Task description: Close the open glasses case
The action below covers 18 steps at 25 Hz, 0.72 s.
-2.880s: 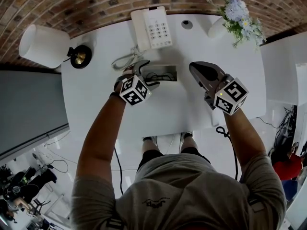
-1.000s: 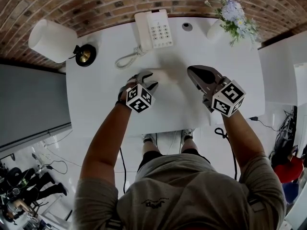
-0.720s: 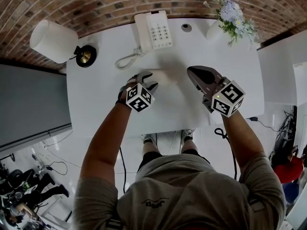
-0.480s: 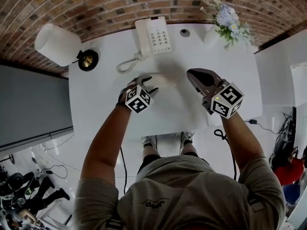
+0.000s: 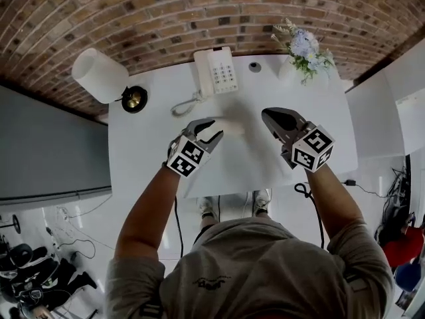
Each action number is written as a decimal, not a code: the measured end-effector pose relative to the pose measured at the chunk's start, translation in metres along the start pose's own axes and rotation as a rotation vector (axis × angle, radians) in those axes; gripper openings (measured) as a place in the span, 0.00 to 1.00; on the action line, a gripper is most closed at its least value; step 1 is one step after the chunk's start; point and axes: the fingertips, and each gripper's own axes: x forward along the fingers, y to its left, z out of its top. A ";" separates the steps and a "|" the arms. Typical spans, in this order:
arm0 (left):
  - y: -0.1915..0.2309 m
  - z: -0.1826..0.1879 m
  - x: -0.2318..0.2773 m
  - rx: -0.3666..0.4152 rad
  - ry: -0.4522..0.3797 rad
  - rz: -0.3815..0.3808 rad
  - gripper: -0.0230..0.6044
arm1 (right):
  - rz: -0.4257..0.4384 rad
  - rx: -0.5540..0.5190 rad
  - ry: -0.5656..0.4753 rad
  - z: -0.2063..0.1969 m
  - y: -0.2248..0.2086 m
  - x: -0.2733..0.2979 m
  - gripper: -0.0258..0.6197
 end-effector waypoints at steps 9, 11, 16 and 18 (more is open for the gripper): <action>-0.006 0.072 -0.078 -0.139 -0.213 0.082 0.17 | -0.019 -0.015 -0.025 0.036 0.010 -0.022 0.05; -0.009 0.086 -0.094 -0.170 -0.259 0.088 0.15 | -0.024 -0.015 -0.030 0.044 0.014 -0.027 0.05; -0.015 0.115 -0.135 -0.254 -0.378 0.110 0.09 | -0.044 -0.004 -0.048 0.064 0.025 -0.039 0.05; -0.013 0.126 -0.153 -0.290 -0.434 0.131 0.07 | -0.046 -0.004 -0.054 0.071 0.030 -0.044 0.05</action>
